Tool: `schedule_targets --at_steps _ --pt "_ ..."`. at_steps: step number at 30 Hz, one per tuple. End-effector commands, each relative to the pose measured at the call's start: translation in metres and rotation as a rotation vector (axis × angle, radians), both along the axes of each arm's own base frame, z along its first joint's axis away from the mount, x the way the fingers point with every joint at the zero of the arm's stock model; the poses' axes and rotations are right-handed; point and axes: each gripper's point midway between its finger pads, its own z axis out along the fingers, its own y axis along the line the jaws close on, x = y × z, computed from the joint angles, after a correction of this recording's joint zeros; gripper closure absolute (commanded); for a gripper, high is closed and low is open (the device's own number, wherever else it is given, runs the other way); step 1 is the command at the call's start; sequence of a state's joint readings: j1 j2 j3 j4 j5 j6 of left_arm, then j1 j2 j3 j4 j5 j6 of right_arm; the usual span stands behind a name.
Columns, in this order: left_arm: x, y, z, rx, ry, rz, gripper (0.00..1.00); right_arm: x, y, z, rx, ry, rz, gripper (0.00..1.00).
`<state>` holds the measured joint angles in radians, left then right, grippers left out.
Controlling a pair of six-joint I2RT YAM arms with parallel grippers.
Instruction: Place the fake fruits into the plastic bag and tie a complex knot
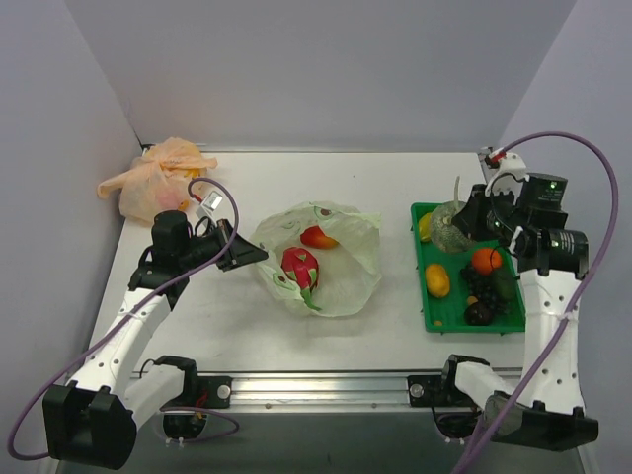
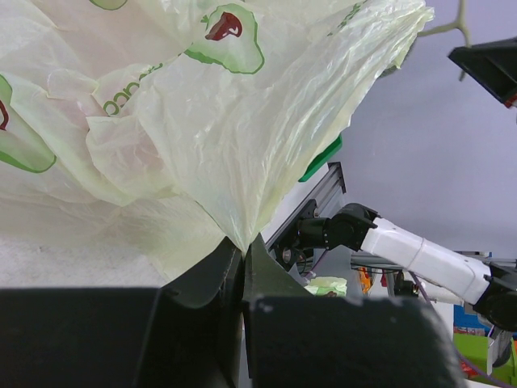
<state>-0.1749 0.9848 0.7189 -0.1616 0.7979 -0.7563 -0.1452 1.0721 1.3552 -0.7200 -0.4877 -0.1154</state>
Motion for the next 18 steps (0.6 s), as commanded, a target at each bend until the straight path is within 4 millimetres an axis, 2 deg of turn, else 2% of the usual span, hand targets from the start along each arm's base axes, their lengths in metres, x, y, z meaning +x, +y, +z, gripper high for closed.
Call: schedule_targets --at_steps 1,3,5,7,8,11,15,16,18 --pt "0.005 -0.001 0.025 -0.017 -0.082 -0.007 0.91 -0.038 0.042 0.033 0.111 -0.057 0.204 1.00" --pt "0.006 -0.001 0.024 -0.020 -0.077 -0.008 0.91 -0.057 0.066 0.051 0.183 -0.095 0.328 1.00" --pt "0.006 -0.002 0.023 -0.020 -0.075 -0.009 0.90 -0.080 0.093 0.061 0.281 -0.086 0.467 1.00" --pt "0.005 -0.002 0.022 -0.020 -0.072 -0.008 0.91 -0.096 0.109 0.064 0.330 -0.070 0.544 1.00" --pt "0.006 -0.002 0.021 -0.022 -0.068 -0.006 0.91 -0.108 0.125 0.063 0.338 -0.053 0.626 1.00" --pt "0.006 -0.002 0.021 -0.023 -0.066 -0.004 0.90 -0.122 0.149 0.060 0.338 -0.005 0.724 1.00" --pt "0.005 -0.003 0.019 -0.025 -0.060 -0.002 0.89 -0.113 0.172 0.056 0.411 0.054 0.773 1.00" --pt "0.006 -0.003 0.019 -0.024 -0.059 -0.001 0.89 -0.111 0.177 0.064 0.415 0.031 0.797 1.00" --pt "0.006 -0.003 0.019 -0.023 -0.060 -0.001 0.89 -0.111 0.192 0.066 0.419 0.054 0.850 1.00"
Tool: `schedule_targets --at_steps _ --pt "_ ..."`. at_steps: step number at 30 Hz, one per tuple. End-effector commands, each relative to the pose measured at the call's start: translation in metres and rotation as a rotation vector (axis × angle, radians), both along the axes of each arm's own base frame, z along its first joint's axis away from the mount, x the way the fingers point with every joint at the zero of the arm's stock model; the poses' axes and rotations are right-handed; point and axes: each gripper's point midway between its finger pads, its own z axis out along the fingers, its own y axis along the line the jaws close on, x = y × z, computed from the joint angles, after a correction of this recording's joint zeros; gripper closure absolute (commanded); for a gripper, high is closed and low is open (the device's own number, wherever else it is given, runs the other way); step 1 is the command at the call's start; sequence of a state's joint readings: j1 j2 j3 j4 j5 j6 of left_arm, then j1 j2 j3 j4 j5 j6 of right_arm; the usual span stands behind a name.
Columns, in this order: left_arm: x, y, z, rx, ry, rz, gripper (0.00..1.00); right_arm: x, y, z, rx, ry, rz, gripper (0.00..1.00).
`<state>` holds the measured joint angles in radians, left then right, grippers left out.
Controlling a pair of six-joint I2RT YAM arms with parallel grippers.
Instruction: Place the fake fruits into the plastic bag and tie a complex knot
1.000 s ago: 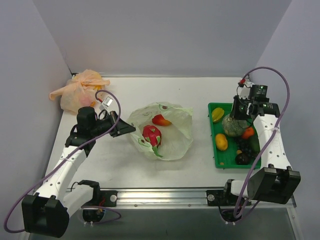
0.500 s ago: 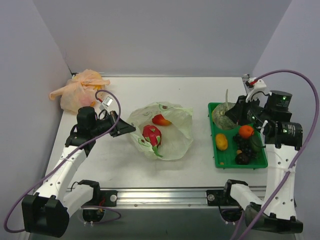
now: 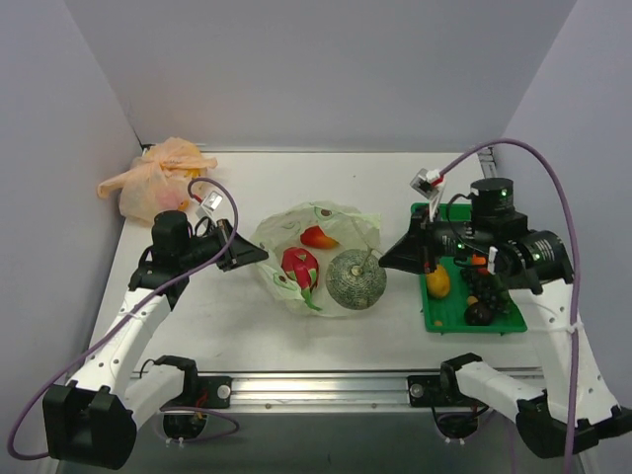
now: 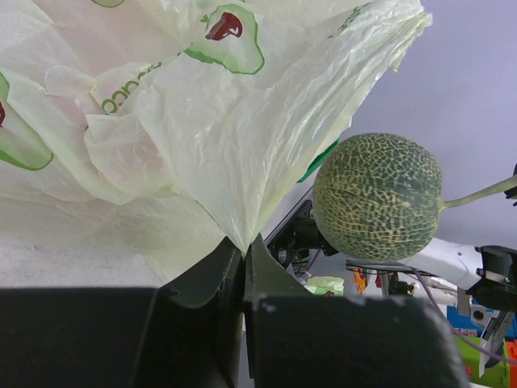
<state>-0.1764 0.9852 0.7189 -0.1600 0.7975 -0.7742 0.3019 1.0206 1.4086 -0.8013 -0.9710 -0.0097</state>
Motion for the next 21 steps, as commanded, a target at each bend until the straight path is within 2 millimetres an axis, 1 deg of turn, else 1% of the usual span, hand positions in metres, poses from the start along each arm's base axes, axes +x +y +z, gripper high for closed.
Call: schedule_targets --at_steps 1,2,3,4,5,6,7,8,9,11,12,14,15,17,18,20,21 --pt "0.006 -0.003 0.017 -0.013 -0.069 -0.004 0.89 0.007 0.028 0.019 0.058 -0.008 0.092 1.00" --pt "0.006 -0.003 0.017 -0.013 -0.071 -0.004 0.89 0.005 0.034 0.021 0.056 -0.014 0.119 1.00" --pt "0.007 -0.004 0.017 -0.014 -0.071 -0.004 0.89 0.003 0.045 0.015 0.040 0.003 0.163 1.00" --pt "0.008 -0.004 0.016 -0.013 -0.067 -0.006 0.89 0.001 0.051 0.011 0.025 -0.002 0.189 1.00" --pt "0.008 -0.005 0.016 -0.016 -0.064 -0.007 0.89 0.006 0.054 0.006 -0.004 -0.038 0.201 1.00" --pt "0.009 -0.004 0.015 -0.016 -0.059 -0.004 0.89 0.011 0.061 -0.001 -0.027 -0.037 0.215 1.00" --pt "0.009 -0.005 0.015 -0.018 -0.060 -0.006 0.89 0.010 0.068 -0.005 -0.044 -0.049 0.240 1.00" --pt "0.008 -0.005 0.016 -0.019 -0.062 -0.006 0.89 0.015 0.072 -0.007 -0.054 -0.061 0.247 1.00" --pt "0.008 -0.006 0.016 -0.020 -0.064 -0.009 0.89 0.024 0.079 -0.011 -0.068 -0.079 0.255 1.00" --pt "0.008 -0.005 0.016 -0.019 -0.065 -0.006 0.89 0.033 0.086 -0.017 -0.087 -0.097 0.272 1.00" --pt "0.008 -0.005 0.016 -0.019 -0.065 -0.008 0.89 0.042 0.090 -0.021 -0.100 -0.108 0.279 1.00" --pt "0.007 -0.005 0.016 -0.020 -0.066 -0.011 0.89 0.046 0.096 -0.025 -0.108 -0.106 0.293 1.00" --pt "0.008 -0.006 0.016 -0.019 -0.063 -0.013 0.89 0.053 0.099 -0.029 -0.124 -0.114 0.284 1.00" --pt "0.008 -0.006 0.017 -0.023 -0.066 -0.015 0.89 0.060 0.102 -0.035 -0.144 -0.133 0.276 1.00" --pt "0.008 -0.006 0.016 -0.023 -0.064 -0.016 0.89 0.067 0.104 -0.035 -0.147 -0.158 0.261 1.00" --pt "0.009 -0.007 0.016 -0.026 -0.062 -0.018 0.89 0.084 0.100 -0.045 -0.197 -0.205 0.209 1.00" --pt "0.008 -0.007 0.017 -0.028 -0.062 -0.021 0.89 0.094 0.101 -0.044 -0.201 -0.245 0.182 1.00"
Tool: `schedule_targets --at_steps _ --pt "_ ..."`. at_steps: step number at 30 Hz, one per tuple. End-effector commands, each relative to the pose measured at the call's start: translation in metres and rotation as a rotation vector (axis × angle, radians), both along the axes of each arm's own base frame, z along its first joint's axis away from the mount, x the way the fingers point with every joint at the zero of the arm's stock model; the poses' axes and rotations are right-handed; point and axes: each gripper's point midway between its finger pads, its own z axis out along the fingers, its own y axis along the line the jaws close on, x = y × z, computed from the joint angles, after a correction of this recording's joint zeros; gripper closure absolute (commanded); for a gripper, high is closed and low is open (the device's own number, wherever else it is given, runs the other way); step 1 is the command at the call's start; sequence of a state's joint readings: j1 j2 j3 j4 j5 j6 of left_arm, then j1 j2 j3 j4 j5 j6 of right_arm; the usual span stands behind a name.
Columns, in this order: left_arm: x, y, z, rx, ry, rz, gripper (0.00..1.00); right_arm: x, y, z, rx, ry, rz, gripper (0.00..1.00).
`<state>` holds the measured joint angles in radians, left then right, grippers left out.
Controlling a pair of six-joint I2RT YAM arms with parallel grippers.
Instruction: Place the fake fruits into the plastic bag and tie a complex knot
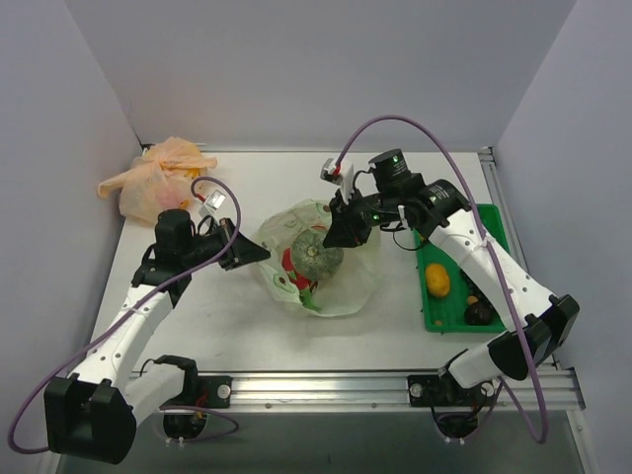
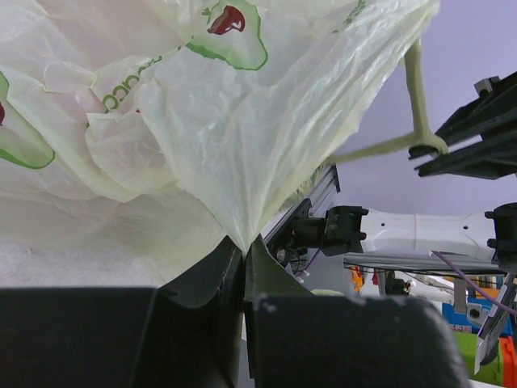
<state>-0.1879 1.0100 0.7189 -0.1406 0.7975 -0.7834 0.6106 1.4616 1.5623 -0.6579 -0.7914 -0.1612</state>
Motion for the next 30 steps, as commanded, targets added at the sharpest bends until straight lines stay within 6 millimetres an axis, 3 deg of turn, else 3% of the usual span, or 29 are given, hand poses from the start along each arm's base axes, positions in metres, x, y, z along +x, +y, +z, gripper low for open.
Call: schedule_targets --at_steps 1,4,5,6,8,15,21,24,25,28,30 --pt "0.007 -0.003 0.020 -0.026 -0.074 -0.013 0.89 0.040 -0.001 0.007 -0.018 -0.225 -0.083 1.00" --pt "0.008 -0.004 0.020 -0.029 -0.074 -0.014 0.89 0.071 -0.003 0.010 -0.018 -0.370 -0.171 1.00" --pt "0.009 -0.004 0.021 -0.032 -0.079 -0.017 0.89 0.082 -0.010 -0.001 -0.056 -0.405 -0.219 1.00" --pt "0.010 -0.005 0.020 -0.032 -0.074 -0.020 0.89 0.092 -0.008 0.005 -0.034 -0.457 -0.234 1.00" --pt "0.013 -0.005 0.020 -0.032 -0.074 -0.019 0.89 0.100 -0.008 -0.008 -0.066 -0.498 -0.220 1.00" --pt "0.022 -0.005 0.017 -0.037 -0.057 -0.016 0.89 0.116 -0.004 -0.060 -0.172 -0.502 -0.164 1.00" --pt "0.024 -0.003 0.015 -0.039 -0.043 -0.003 0.89 0.120 -0.006 -0.092 -0.244 -0.480 -0.117 0.98" --pt "0.028 0.000 0.016 -0.044 -0.037 0.007 0.89 0.111 -0.008 -0.103 -0.268 -0.442 -0.079 0.66" --pt "0.029 0.000 0.017 -0.049 -0.037 0.010 0.88 0.108 -0.007 -0.102 -0.264 -0.433 -0.071 0.46" --pt "0.032 0.001 0.021 -0.049 -0.048 0.020 0.88 0.097 -0.009 -0.093 -0.253 -0.417 -0.071 0.24" --pt "0.034 0.002 0.023 -0.049 -0.052 0.022 0.88 0.086 -0.011 -0.080 -0.239 -0.415 -0.064 0.20"
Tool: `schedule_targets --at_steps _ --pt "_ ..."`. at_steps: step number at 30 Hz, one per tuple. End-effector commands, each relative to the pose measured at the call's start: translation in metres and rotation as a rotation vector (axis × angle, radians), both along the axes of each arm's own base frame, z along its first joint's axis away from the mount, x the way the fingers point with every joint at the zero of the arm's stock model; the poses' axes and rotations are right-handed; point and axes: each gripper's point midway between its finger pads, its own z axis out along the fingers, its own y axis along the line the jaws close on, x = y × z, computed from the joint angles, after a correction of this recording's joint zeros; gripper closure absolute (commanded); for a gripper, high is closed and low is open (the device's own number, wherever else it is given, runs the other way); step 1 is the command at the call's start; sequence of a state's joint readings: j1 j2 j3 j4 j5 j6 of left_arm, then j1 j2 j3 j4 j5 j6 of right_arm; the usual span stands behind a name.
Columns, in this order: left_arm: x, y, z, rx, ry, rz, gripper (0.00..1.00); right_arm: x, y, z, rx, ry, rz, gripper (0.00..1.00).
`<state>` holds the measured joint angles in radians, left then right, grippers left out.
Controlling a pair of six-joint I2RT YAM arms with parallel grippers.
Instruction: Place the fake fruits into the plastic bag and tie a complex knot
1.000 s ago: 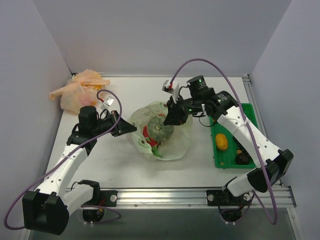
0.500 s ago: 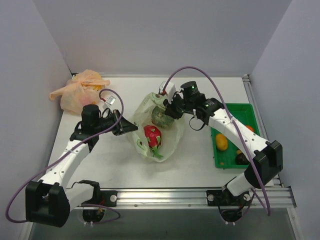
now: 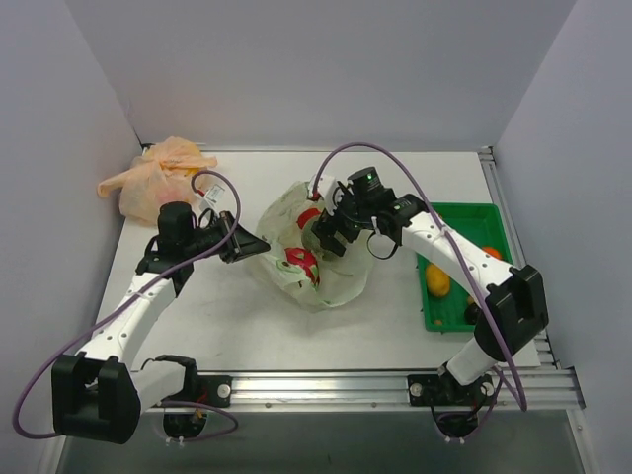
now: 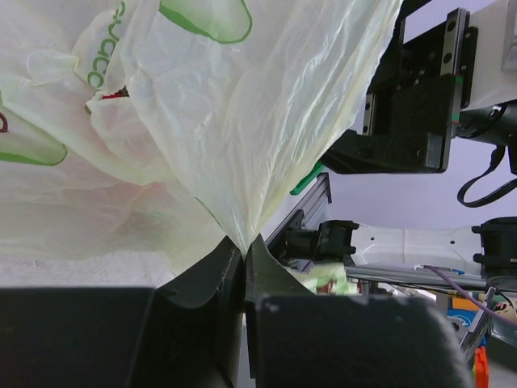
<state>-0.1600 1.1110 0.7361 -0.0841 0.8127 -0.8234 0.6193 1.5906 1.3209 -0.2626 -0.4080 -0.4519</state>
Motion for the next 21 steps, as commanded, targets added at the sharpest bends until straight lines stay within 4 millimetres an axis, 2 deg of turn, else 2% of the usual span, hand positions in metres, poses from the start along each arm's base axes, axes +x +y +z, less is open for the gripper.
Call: schedule_targets --at_steps 1,6,8,10,11,13,14,17,19,20,21 --pt "0.013 -0.001 0.033 -0.026 -0.112 -0.003 0.88 -0.022 -0.002 0.033 0.036 -0.013 0.029 0.20" --pt "0.012 0.000 0.035 -0.028 -0.121 -0.001 0.88 -0.064 -0.019 0.086 0.160 0.050 -0.021 0.20" --pt "0.010 0.000 0.034 -0.028 -0.118 -0.002 0.87 -0.065 -0.040 0.104 0.232 0.069 -0.120 0.20" --pt "0.009 0.000 0.033 -0.025 -0.118 -0.001 0.88 -0.059 -0.061 0.106 0.314 0.168 -0.267 0.21" --pt "0.009 0.001 0.033 -0.024 -0.118 -0.002 0.87 -0.042 -0.090 0.107 0.344 0.175 -0.390 0.21" --pt "0.009 0.001 0.033 -0.024 -0.119 -0.002 0.87 -0.030 -0.118 0.098 0.393 0.243 -0.557 0.23" --pt "0.009 0.001 0.032 -0.024 -0.116 -0.002 0.87 -0.014 -0.151 0.091 0.407 0.247 -0.697 0.23" --pt "0.009 0.001 0.033 -0.023 -0.120 -0.001 0.87 0.008 -0.210 0.057 0.416 0.329 -1.008 0.24" --pt "0.010 0.001 0.033 -0.021 -0.120 0.002 0.87 0.018 -0.233 0.043 0.409 0.364 -1.131 0.22" --pt "0.011 0.001 0.033 -0.020 -0.119 0.003 0.87 0.026 -0.245 0.024 0.391 0.414 -1.230 0.21" --pt "0.010 0.001 0.032 -0.020 -0.116 0.002 0.87 0.031 -0.257 0.017 0.382 0.426 -1.291 0.19"
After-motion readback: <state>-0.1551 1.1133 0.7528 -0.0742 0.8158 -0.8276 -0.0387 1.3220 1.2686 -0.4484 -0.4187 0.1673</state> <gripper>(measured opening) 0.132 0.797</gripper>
